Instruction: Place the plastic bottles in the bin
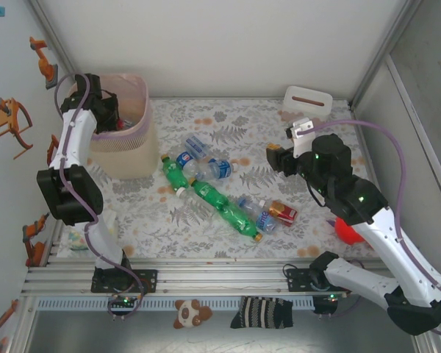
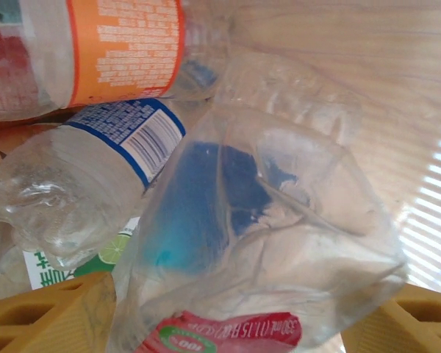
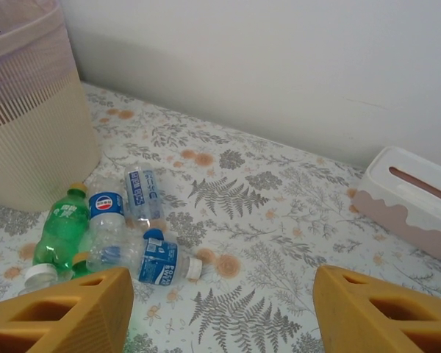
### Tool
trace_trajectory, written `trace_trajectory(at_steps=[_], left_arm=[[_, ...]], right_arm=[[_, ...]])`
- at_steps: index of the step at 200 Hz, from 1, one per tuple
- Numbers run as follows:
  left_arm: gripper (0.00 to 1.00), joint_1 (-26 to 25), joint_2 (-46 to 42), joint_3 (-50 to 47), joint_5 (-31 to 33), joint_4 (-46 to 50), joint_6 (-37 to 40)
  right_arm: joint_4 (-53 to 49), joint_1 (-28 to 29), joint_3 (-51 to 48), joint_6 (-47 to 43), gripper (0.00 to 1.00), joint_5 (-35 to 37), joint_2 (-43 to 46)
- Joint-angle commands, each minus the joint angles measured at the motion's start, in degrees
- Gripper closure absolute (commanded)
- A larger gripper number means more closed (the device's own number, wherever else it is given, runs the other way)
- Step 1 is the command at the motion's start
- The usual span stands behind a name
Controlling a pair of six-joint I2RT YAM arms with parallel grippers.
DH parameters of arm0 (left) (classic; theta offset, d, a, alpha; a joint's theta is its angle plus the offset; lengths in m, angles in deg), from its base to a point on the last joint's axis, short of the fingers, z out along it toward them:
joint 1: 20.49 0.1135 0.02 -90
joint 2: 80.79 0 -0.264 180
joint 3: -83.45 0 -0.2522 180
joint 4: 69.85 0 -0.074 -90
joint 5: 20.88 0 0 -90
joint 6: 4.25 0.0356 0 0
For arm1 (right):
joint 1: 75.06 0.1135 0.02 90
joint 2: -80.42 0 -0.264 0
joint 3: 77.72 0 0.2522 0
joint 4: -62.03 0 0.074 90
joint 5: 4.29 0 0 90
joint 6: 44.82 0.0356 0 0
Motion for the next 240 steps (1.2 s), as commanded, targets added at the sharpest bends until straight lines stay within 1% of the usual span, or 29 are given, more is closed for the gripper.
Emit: trace_trajectory(at_steps=[1, 14, 20, 69, 110, 128, 146, 171, 199, 218, 240], left_arm=[[0.21, 0.43, -2.23, 2.73, -0.77, 1.77, -0.80], [0.18, 0.47, -3.26, 3.03, -0.93, 1.77, -0.74], [0.17, 0.44, -3.75, 3.20, -0.92, 1.79, -0.73], [0.17, 0.44, -8.29, 3.78, -1.36, 1.79, -0.32], [0.18, 0.46, -12.46, 3.10, -1.97, 0.62, 2.57], [0.18, 0.46, -14.81, 1.27, -2.90, -2.84, 6.37], [0.16, 0.49, -17.27, -1.86, -4.93, -8.33, 11.05], [0.16, 0.51, -21.82, -8.82, -8.47, -17.68, 17.27], [0.16, 0.42, -27.24, -16.23, -13.56, -27.53, 24.68], [0.16, 0.25, -31.28, -20.42, -16.92, -31.30, 28.73], [0.16, 0.31, -34.61, -22.38, -19.79, -29.69, 34.70]], right_arm=[[-1.13, 0.30, 0.26, 1.90, 0.32, 2.06, -0.55], [-1.79, 0.25, 0.69, 2.43, 0.27, 2.26, -0.93], [-2.13, 0.30, 0.94, 2.50, 0.27, 2.26, -1.23], [-3.71, 0.24, 1.97, 4.15, 0.27, 1.36, -2.79], [-6.22, 0.30, 3.99, 10.63, 0.27, 1.27, -6.14], [-6.69, 0.29, 4.78, 15.92, 0.27, 1.07, -8.44], [-7.64, 0.33, 5.57, 23.76, 0.27, 1.92, -11.28], [-7.15, 0.29, 5.30, 34.48, 0.28, 1.37, -15.11], [-6.90, 0.30, 4.36, 48.83, 0.30, 2.12, -19.26], [-6.41, 0.29, 4.14, 56.80, 0.33, 0.83, -22.65], [-4.29, 0.30, 3.72, 64.94, 0.34, -2.16, -26.32]])
